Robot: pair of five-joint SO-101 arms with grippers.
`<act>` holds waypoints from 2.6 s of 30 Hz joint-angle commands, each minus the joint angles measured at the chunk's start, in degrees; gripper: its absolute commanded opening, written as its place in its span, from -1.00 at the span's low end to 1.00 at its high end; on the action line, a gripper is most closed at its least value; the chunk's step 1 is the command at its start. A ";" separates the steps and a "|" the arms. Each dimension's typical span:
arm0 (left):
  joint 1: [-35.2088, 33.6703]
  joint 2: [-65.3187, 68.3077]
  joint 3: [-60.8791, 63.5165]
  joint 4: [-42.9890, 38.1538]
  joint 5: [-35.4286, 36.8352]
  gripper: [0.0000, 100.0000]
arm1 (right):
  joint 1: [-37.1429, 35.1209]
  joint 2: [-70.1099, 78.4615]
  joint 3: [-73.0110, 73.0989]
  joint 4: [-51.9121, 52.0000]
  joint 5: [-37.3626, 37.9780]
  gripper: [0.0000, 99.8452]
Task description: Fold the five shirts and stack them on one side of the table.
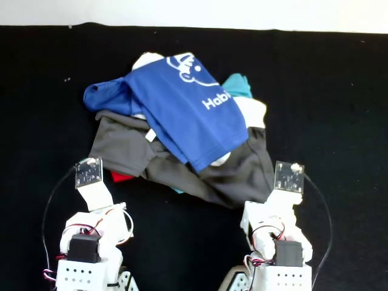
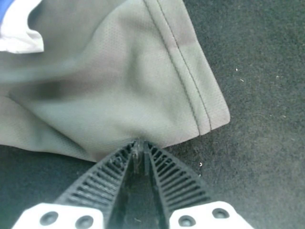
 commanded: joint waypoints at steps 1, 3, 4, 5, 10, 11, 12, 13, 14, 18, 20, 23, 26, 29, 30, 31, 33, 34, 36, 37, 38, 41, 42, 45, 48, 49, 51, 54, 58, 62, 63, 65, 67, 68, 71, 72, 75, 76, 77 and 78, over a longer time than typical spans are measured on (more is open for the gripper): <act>-0.57 0.48 0.92 -0.44 -0.09 -0.98 | -0.48 -0.40 7.96 0.31 0.62 -0.98; -0.57 0.48 0.92 -0.44 -0.09 -0.98 | -0.48 -0.40 7.96 0.31 0.62 -0.98; -0.57 0.48 0.92 -0.44 -0.09 -0.98 | -0.48 -0.40 7.96 0.31 0.62 -0.98; -0.57 0.48 0.92 -0.44 -0.09 -0.98 | -0.48 -0.40 7.96 0.31 0.62 -0.98; -0.57 0.48 0.92 -0.44 -0.09 -0.98 | -0.48 -0.40 7.96 0.31 0.62 -0.98; -0.57 0.48 0.92 -0.44 -0.09 -0.98 | -0.48 -0.40 7.96 0.31 0.62 -0.98; -0.57 0.48 0.92 -0.44 -0.09 -0.98 | -0.48 -0.40 7.96 0.31 0.62 -0.98; -0.57 0.48 0.92 -0.44 -0.09 -0.98 | -0.48 -0.40 7.96 0.31 0.62 -0.98; -0.57 0.48 0.92 -0.44 -0.09 -0.98 | -0.48 -0.40 7.96 0.31 0.62 -0.98; -0.57 0.48 0.92 -0.44 -0.09 -0.98 | -0.48 -0.40 7.96 0.31 0.62 -0.98; -0.57 0.48 0.92 -0.44 -0.09 -0.98 | -0.48 -0.40 7.96 0.31 0.62 -0.98; -0.57 0.48 0.92 -0.44 -0.09 -0.98 | -0.48 -0.40 7.96 0.31 0.62 -0.98; -0.57 0.48 0.92 -0.44 -0.09 -0.98 | -0.48 -0.40 7.96 0.31 0.62 -0.98; -0.57 0.48 0.92 -0.44 -0.09 -0.98 | -0.48 -0.40 7.96 0.31 0.62 -0.98; -0.57 0.48 0.92 -0.44 -0.09 -0.98 | -0.48 -0.40 7.96 0.31 0.62 -0.98; -0.57 0.48 0.92 -0.44 -0.09 -0.98 | -0.48 -0.40 7.96 0.31 0.62 -0.98; -0.57 0.48 0.92 -0.44 -0.09 -0.98 | -0.48 -0.40 7.96 0.31 0.62 -0.98; -0.57 0.48 0.92 -0.44 -0.09 -0.98 | -0.48 -0.40 7.96 0.31 0.62 -0.98; -0.57 0.48 0.92 -0.44 -0.09 -0.98 | -0.48 -0.40 7.96 0.31 0.62 -0.98; -0.57 0.48 0.92 -0.44 -0.09 -0.98 | -0.48 -0.40 7.96 0.31 0.62 -0.98; -0.57 0.48 0.92 -0.44 -0.09 -0.98 | -0.48 -0.40 7.96 0.31 0.62 -0.98; -0.57 0.48 0.92 -0.44 -0.09 -0.98 | -0.48 -0.40 7.96 0.31 0.62 -0.98; -0.57 0.48 0.92 -0.44 -0.09 -0.98 | -0.48 -0.40 7.96 0.31 0.62 -0.98; -0.57 0.48 0.92 -0.44 -0.09 -0.98 | -0.48 -0.40 7.96 0.31 0.62 -0.98; -0.57 0.48 0.92 -0.44 -0.09 -0.98 | -0.48 -0.40 7.96 0.31 0.62 -0.98; -0.57 0.48 0.92 -0.44 -0.09 -0.98 | -0.48 -0.40 7.96 0.31 0.62 -0.98; -0.57 0.48 0.92 -0.44 -0.09 -0.98 | -0.48 -0.40 7.96 0.31 0.62 -0.98; -0.57 0.48 0.92 -0.44 -0.09 -0.98 | -0.48 -0.40 7.96 0.31 0.62 -0.98; -0.31 0.48 0.92 -0.35 -0.09 -0.98 | -0.48 -0.40 7.96 0.31 0.62 -0.98; 2.42 0.48 0.92 -0.35 -0.09 -0.98 | -0.48 -0.40 7.96 0.31 0.62 -0.98; 3.47 0.48 0.92 -0.35 -0.09 -0.98 | -0.48 -0.40 7.96 0.31 0.62 -0.98; 4.79 0.48 0.92 -0.35 -0.09 -0.98 | -0.48 -0.40 7.96 0.31 0.62 -0.98; 5.41 0.48 0.92 -0.35 -0.09 -0.98 | -0.48 -0.40 7.96 0.31 0.62 -0.98; 5.58 0.48 0.92 -0.35 -0.09 -0.98 | -0.48 -0.40 7.96 0.31 0.62 -0.98; 5.76 0.48 0.92 -0.35 -0.18 -0.98 | -0.48 -0.40 7.96 0.31 0.62 -0.98; 5.49 0.48 0.92 -0.70 -0.26 -0.98 | -0.48 -0.40 7.96 0.31 0.62 -0.98; 3.56 0.48 0.92 -7.30 -0.35 -0.98 | -0.48 -0.40 7.96 0.31 0.62 -0.98; 2.15 0.48 0.92 -9.67 -0.53 -0.98 | -0.48 -0.40 7.96 0.31 0.62 -0.98; 0.48 0.48 0.92 -11.69 -2.02 -0.98 | -0.48 -0.40 7.96 0.31 0.62 -0.98; -1.36 0.48 0.92 -13.01 -5.63 -0.98 | -0.48 -0.40 7.96 0.31 0.62 -0.98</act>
